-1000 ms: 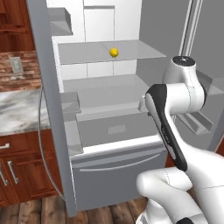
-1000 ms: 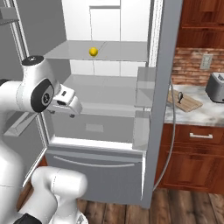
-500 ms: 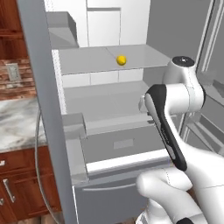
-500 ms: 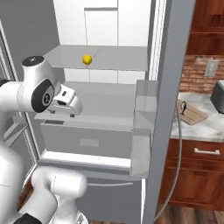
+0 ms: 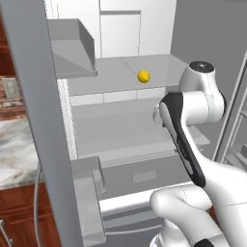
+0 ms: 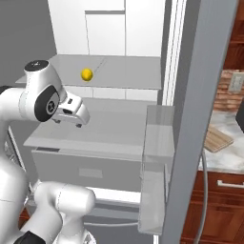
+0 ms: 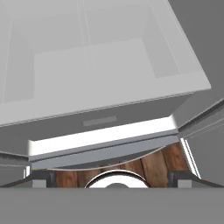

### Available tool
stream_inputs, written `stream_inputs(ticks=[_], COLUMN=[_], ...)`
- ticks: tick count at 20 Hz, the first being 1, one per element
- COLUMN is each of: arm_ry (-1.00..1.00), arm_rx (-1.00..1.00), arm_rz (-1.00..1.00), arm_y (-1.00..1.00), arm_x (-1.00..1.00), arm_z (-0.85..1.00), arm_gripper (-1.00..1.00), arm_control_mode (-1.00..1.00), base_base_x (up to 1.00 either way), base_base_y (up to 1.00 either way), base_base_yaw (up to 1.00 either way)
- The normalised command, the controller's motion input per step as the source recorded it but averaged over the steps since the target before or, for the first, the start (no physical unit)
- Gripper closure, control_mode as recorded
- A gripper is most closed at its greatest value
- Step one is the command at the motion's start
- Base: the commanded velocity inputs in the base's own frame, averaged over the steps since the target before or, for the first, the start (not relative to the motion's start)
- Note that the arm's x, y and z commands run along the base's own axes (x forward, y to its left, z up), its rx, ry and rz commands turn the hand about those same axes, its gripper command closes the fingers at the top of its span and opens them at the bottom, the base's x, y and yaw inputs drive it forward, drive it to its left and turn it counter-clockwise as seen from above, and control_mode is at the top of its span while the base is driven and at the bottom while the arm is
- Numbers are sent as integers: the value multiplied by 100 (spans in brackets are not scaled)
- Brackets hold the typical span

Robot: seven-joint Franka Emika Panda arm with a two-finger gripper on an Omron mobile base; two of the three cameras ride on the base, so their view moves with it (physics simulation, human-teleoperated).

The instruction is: Retrieve a lemon from the fridge and place it on the cutting board with the fish.

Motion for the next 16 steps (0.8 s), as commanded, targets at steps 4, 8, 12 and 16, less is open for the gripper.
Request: stream_inputs(ticks=[4, 8, 12, 16], arm_ry=[0, 0, 0, 0], arm_rx=[0, 0, 0, 0], arm_rz=[0, 0, 0, 1], arm_y=[0, 0, 0, 0], arm_x=[0, 0, 0, 0], arm_z=[0, 0, 0, 1], arm_gripper=[-100, -100, -100, -100], arm_control_mode=[100, 100, 100, -100], base_base_x=[37, 27, 16, 2], base_base_y=[0, 0, 0, 0], base_base_yaw=[0, 0, 0, 0])
